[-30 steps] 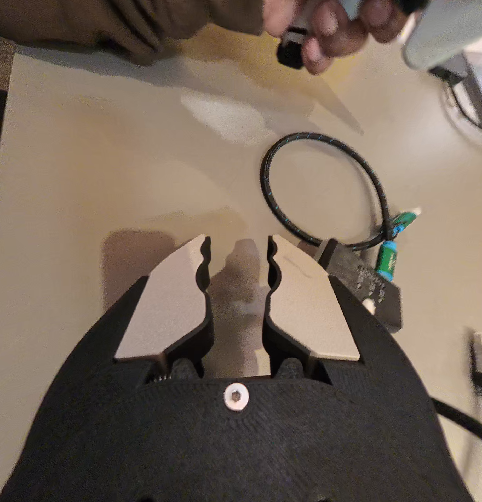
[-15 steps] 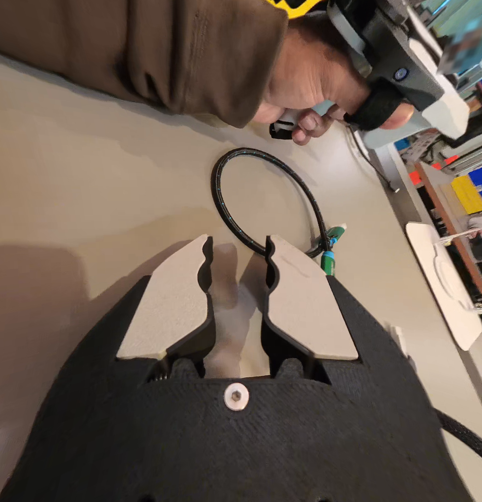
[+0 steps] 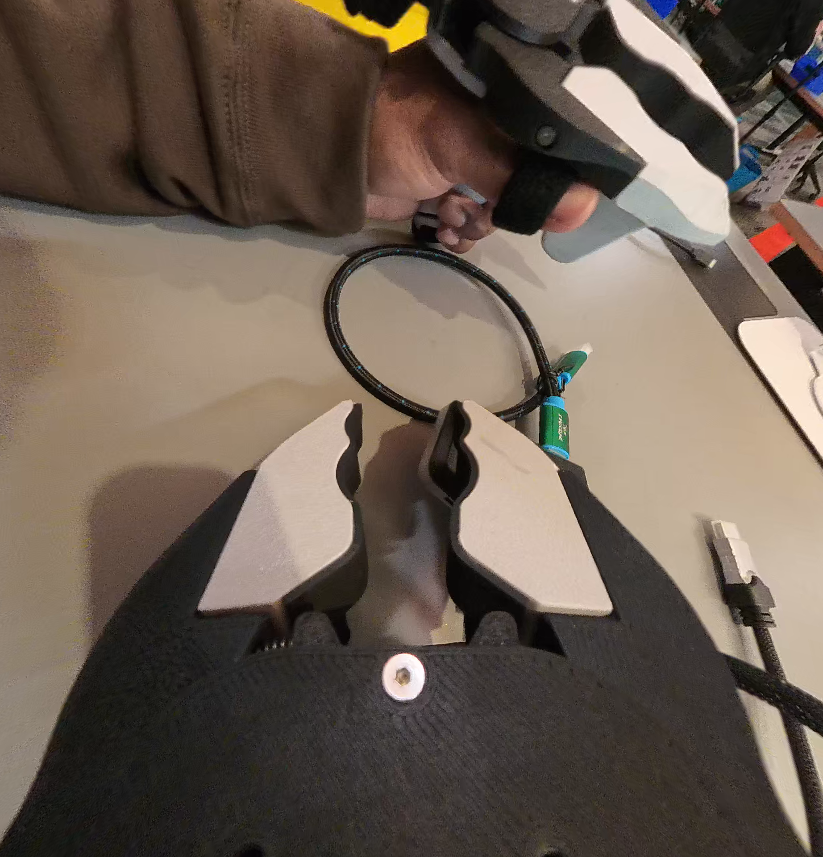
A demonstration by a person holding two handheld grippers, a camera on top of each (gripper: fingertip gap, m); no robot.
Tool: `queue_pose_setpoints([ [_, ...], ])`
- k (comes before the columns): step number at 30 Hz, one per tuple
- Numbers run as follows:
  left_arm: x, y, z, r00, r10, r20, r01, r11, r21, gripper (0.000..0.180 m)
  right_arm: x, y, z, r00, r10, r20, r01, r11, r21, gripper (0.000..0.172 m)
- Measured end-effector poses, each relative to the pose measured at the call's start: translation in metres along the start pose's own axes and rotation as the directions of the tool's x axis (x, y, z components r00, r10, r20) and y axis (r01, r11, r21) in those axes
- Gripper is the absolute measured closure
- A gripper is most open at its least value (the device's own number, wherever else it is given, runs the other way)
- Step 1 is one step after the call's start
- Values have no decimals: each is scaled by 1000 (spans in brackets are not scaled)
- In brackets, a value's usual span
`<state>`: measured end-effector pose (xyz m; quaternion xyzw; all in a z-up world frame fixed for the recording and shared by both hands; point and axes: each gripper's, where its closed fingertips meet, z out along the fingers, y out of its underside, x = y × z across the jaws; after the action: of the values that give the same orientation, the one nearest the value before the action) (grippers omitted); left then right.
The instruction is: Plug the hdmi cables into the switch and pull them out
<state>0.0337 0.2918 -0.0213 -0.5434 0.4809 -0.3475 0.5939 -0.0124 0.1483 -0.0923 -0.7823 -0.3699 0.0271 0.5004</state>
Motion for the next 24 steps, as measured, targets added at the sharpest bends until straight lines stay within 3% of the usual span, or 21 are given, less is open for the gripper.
queue_pose_setpoints([
  [8,18,-14,-13,996,82,-27,-78,990,121,140,18,-3,-5,975,212,58,-215,975,48,135],
  [15,20,-17,-13,999,19,-40,-14,992,126,140,41,-2,-11,888,441,131,-455,885,98,135],
  [24,19,-19,-14,999,17,-35,-12,993,121,140,42,-5,-15,876,453,166,-475,872,122,134],
])
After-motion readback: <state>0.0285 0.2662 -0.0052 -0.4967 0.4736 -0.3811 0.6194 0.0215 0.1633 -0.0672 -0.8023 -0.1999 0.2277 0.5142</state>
